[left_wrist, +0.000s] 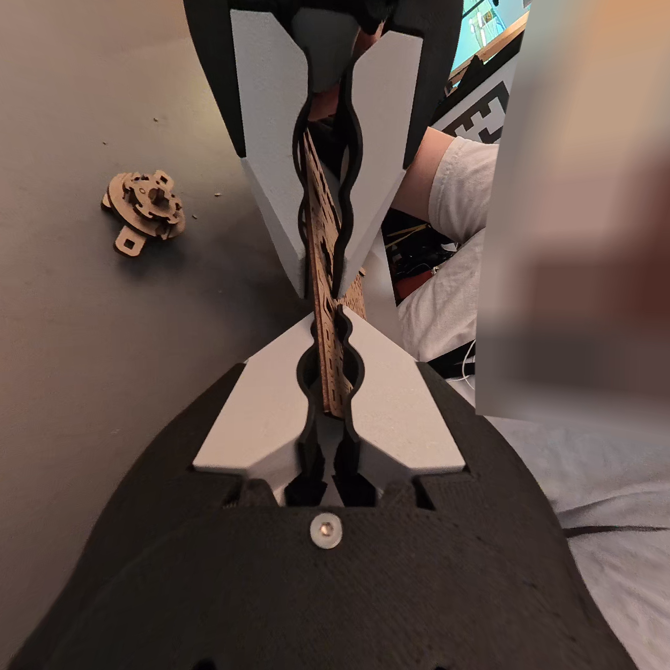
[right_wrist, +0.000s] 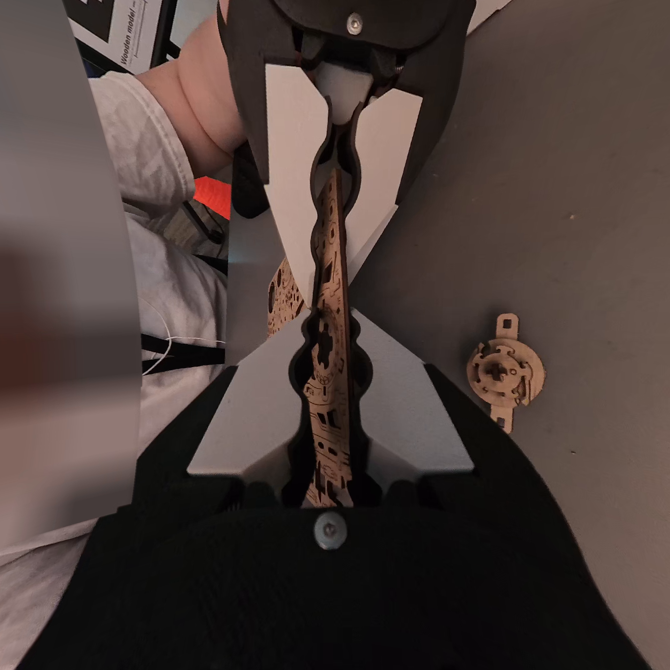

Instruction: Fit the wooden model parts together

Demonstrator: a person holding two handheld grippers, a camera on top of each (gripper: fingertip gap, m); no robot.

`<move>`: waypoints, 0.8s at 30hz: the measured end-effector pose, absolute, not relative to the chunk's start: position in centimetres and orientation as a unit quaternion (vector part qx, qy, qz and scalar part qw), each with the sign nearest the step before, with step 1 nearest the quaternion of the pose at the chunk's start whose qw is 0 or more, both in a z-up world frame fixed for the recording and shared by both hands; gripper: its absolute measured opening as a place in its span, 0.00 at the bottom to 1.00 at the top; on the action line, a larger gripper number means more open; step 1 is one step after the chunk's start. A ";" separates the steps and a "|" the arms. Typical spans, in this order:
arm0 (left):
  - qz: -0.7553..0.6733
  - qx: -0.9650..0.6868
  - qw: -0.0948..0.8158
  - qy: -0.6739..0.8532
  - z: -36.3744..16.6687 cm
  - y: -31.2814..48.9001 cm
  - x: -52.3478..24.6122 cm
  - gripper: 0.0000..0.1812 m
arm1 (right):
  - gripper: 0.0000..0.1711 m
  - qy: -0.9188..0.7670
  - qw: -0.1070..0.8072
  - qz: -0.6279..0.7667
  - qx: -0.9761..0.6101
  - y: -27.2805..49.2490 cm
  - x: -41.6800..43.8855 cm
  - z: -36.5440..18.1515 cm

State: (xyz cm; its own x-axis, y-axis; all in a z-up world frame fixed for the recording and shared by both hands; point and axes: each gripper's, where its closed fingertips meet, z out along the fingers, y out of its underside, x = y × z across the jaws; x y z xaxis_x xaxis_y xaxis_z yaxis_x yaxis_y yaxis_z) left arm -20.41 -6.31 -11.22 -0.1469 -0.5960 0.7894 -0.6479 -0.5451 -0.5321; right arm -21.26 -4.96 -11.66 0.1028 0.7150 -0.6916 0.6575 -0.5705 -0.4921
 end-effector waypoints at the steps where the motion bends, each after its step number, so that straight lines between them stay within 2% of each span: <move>1: 0.587 0.655 0.022 -0.475 -11.3 -6.3 -20.4 0.02 | 0.08 -0.467 0.032 0.480 -0.742 -4.9 -21.3 -11.7; 24: 0.570 0.666 -0.016 -0.481 -10.7 -6.0 -20.4 0.01 | 0.08 -0.502 0.072 0.461 -0.729 -4.5 -21.4 -11.1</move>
